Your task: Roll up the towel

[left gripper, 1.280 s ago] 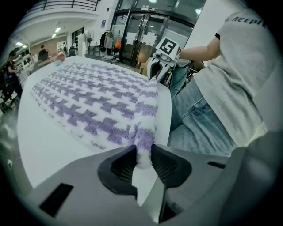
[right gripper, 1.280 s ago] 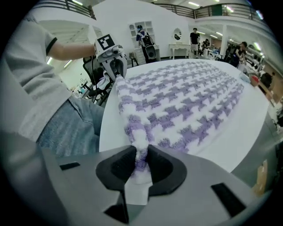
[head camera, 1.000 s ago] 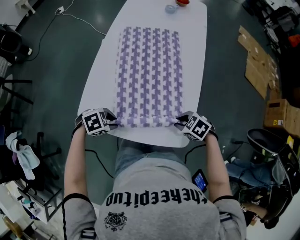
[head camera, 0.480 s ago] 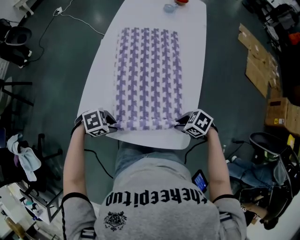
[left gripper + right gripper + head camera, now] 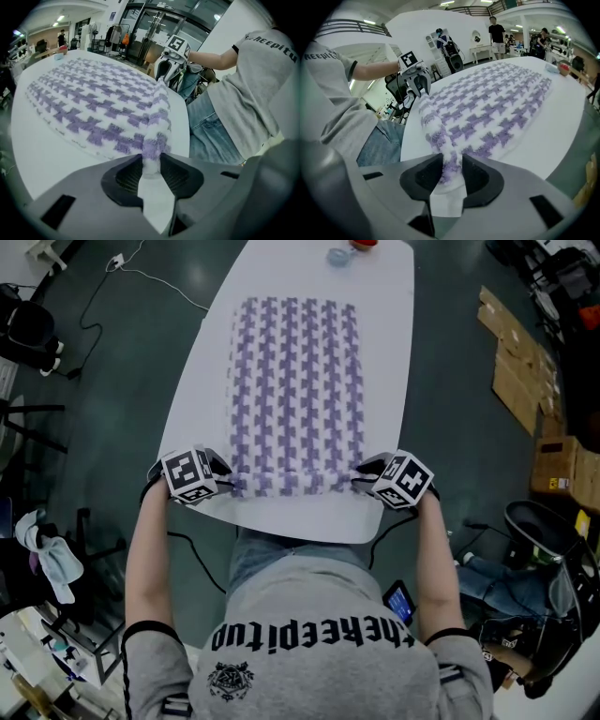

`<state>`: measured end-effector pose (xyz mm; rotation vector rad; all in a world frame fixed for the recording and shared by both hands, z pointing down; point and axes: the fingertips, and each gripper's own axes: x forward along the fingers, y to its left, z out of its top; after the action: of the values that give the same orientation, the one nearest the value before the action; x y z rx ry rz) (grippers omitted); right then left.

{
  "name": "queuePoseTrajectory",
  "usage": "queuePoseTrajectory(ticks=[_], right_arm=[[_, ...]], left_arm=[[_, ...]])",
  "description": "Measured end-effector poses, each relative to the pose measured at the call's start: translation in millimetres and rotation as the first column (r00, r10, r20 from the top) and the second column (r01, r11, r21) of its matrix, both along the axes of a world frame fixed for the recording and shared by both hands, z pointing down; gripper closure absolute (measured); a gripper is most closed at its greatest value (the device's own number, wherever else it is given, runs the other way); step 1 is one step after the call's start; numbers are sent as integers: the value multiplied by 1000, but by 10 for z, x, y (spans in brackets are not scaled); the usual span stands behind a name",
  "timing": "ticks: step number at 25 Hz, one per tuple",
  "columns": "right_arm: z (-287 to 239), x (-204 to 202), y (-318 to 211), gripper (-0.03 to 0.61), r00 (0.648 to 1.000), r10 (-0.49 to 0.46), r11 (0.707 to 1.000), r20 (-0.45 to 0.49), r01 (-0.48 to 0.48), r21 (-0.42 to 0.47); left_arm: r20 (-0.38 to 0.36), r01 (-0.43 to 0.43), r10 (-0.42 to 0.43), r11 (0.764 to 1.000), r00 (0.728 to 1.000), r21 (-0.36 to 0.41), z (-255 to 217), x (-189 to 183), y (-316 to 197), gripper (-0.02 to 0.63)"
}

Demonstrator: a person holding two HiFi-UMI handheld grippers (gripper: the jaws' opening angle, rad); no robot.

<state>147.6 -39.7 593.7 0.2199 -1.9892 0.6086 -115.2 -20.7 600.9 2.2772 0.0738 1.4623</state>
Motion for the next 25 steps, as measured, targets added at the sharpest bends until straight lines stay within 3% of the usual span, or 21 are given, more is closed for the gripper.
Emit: queuePoseTrajectory(ticks=[5,10,12,14,16,19,23,25], right_arm=[[11,12,-227,462,999,24,992,-37,-19,125],[98,-131,-220,467,987,-80,961,-138,113,251],[155,-195,-130,479,982,-97,957,-163,137,254],[175,-174,-107,479,982,-83,959,-168,124,253],[159,-124,-140,479,985,-64,959,-161,106,263],[72,-148,-142,479,989,-40,950,-145,83,301],[-207,-157,-171,475,994,-9,923,-112,52,382],[-308,-178,-94,456,992,-44,906,-120,90,413]], left_arm=[[30,7,-9,998,1000,62,32,-22,-171,502],[53,-45,36,981,998,186,0,-70,-200,482],[47,-61,49,952,998,299,-136,-90,-195,482],[42,-80,69,909,997,410,-347,1,-184,482],[61,-123,106,873,992,473,-459,159,-98,470],[129,-197,152,851,980,487,-272,260,136,394],[180,-178,103,863,978,473,93,238,179,377],[186,-161,78,862,979,481,148,259,149,377]])
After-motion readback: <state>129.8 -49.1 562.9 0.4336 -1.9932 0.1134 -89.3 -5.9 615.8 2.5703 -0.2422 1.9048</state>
